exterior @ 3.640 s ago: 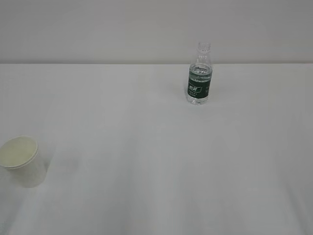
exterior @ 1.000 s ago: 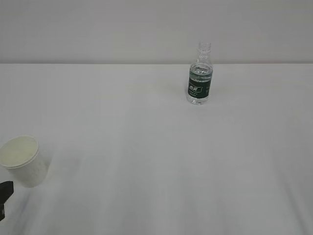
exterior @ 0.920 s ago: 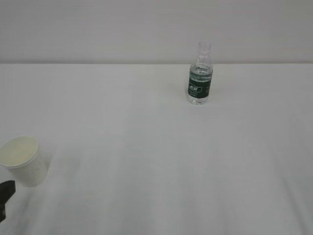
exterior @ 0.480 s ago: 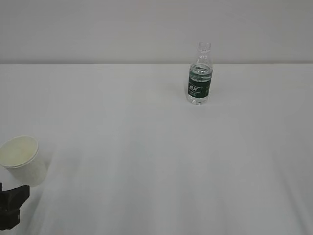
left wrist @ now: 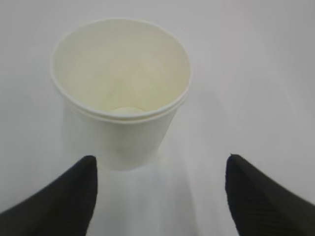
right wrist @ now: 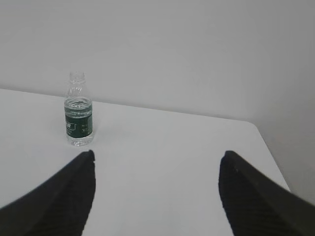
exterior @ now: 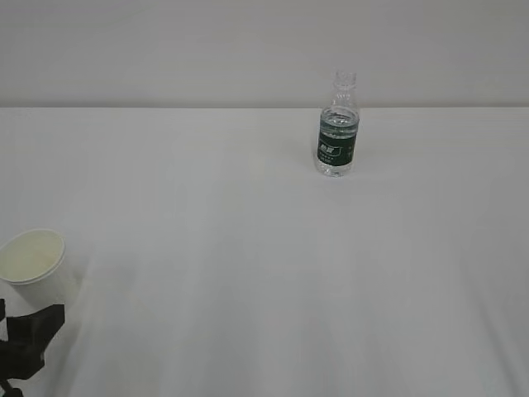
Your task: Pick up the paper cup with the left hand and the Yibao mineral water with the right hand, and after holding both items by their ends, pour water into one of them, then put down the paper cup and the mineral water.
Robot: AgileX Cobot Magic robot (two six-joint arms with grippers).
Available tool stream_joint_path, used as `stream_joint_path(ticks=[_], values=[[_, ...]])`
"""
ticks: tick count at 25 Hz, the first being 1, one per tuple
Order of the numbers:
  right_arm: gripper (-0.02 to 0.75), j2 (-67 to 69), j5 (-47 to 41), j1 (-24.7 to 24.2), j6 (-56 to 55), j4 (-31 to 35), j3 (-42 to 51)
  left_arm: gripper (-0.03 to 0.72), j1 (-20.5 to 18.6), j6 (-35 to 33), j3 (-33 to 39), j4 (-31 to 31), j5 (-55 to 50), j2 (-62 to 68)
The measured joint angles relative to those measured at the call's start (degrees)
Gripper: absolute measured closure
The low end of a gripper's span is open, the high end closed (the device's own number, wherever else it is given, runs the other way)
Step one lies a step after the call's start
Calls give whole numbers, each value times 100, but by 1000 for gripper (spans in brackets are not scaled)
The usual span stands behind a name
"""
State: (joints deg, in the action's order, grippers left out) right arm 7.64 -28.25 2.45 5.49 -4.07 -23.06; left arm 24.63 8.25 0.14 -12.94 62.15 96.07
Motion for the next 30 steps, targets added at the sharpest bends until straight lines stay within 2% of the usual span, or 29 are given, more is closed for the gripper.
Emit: stream_joint_path(ticks=[2, 5, 16, 30], values=[[146, 0, 0, 0, 0, 0, 0, 87, 0, 0, 0, 13, 65, 135], [146, 0, 0, 0, 2, 0, 0, 64, 0, 0, -14, 13, 165, 379], [146, 0, 0, 0, 12, -10, 0, 58, 0, 7, -35, -231, 370, 1039], [146, 0, -121, 0, 24, -10, 0, 68, 0, 7, -292, -475, 410, 1067]])
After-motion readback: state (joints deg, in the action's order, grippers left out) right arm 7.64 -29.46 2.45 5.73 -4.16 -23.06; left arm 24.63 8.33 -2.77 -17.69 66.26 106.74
